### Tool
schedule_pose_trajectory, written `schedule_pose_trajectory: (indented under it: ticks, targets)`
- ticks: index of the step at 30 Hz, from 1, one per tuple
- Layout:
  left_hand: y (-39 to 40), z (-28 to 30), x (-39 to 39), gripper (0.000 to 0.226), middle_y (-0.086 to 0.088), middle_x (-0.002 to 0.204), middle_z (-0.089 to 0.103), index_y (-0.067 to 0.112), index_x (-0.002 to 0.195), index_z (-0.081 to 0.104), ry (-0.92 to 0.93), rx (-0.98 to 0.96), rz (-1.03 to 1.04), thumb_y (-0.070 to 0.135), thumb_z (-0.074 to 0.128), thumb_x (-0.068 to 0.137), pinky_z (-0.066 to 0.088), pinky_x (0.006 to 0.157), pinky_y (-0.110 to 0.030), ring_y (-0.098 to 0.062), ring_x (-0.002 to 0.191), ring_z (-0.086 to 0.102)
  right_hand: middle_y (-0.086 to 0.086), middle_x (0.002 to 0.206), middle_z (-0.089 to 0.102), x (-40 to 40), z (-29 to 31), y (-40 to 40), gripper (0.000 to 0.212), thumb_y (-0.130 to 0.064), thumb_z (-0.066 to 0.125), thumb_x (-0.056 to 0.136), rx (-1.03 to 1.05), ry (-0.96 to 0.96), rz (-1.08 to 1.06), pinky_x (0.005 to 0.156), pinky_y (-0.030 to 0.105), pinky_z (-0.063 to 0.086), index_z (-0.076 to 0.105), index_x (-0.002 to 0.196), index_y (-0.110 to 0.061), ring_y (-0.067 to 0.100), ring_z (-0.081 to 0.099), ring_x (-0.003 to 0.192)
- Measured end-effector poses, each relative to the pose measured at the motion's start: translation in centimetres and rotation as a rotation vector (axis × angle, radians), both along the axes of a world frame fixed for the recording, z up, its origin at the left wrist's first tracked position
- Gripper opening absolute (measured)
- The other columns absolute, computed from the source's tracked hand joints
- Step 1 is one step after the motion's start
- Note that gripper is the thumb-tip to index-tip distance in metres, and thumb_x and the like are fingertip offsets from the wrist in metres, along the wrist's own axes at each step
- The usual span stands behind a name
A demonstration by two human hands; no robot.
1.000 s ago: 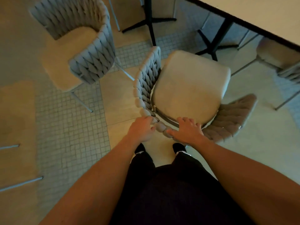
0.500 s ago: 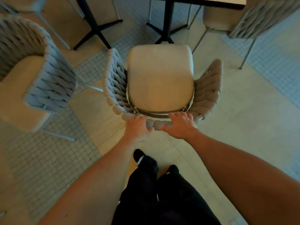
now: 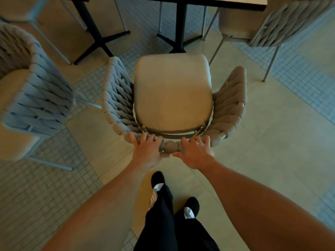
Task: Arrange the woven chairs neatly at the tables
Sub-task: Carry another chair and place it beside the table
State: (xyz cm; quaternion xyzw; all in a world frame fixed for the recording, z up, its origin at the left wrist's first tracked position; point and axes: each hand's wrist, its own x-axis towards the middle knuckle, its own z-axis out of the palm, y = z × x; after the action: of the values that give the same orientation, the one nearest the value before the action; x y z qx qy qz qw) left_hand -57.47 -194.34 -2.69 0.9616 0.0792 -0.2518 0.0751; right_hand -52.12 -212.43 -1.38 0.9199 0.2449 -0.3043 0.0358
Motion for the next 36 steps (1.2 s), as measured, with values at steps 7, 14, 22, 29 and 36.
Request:
schedule_pose_trajectory:
  ticks: [7, 14, 22, 29, 36]
  targets:
    - [2.8, -0.1, 2.5, 0.063, 0.012, 0.154, 0.034, 0.039, 0.140, 0.043, -0.051, 0.011, -0.095, 0.072, 0.049, 0.087, -0.004, 0.110, -0.074, -0.026, 0.148, 0.013, 0.009, 0.127, 0.065, 1.4, 0.2, 2.3, 0.059, -0.073, 0.034, 0.097, 0.002, -0.049, -0.030, 0.106, 0.058, 0.030, 0.047, 0.124, -0.023, 0.033, 0.049, 0.129]
    - [5.4, -0.3, 7.7, 0.057, 0.015, 0.143, 0.048, 0.040, 0.132, 0.048, -0.095, -0.008, -0.157, 0.073, 0.050, 0.085, -0.004, 0.111, -0.072, -0.025, 0.144, 0.021, 0.008, 0.124, 0.066, 5.7, 0.0, 4.3, 0.058, -0.074, 0.032, 0.098, 0.023, -0.052, -0.073, 0.104, 0.056, 0.030, 0.049, 0.122, -0.024, 0.033, 0.049, 0.127]
    - [5.9, -0.2, 12.2, 0.052, 0.011, 0.126, 0.058, 0.035, 0.121, 0.051, -0.127, -0.027, -0.172, 0.072, 0.053, 0.085, -0.003, 0.111, -0.071, -0.025, 0.139, 0.027, 0.008, 0.127, 0.064, 10.1, -0.3, 4.5, 0.065, -0.076, 0.031, 0.096, 0.047, -0.032, -0.091, 0.107, 0.059, 0.028, 0.048, 0.129, -0.022, 0.034, 0.043, 0.132]
    - [6.6, -0.2, 13.8, 0.049, 0.011, 0.121, 0.060, 0.034, 0.116, 0.051, -0.137, -0.033, -0.167, 0.071, 0.053, 0.085, -0.003, 0.111, -0.070, -0.025, 0.138, 0.029, 0.007, 0.129, 0.065, 12.1, -0.7, 5.1, 0.068, -0.077, 0.031, 0.096, 0.066, -0.047, -0.089, 0.107, 0.060, 0.028, 0.048, 0.132, -0.022, 0.035, 0.041, 0.134]
    - [7.5, -0.2, 16.0, 0.048, 0.011, 0.120, 0.061, 0.035, 0.116, 0.053, -0.150, -0.036, -0.152, 0.071, 0.054, 0.085, -0.005, 0.111, -0.070, -0.023, 0.139, 0.028, 0.008, 0.129, 0.064, 14.5, -0.9, 6.1, 0.066, -0.077, 0.030, 0.096, 0.054, -0.047, -0.081, 0.107, 0.058, 0.028, 0.048, 0.130, -0.024, 0.034, 0.041, 0.134]
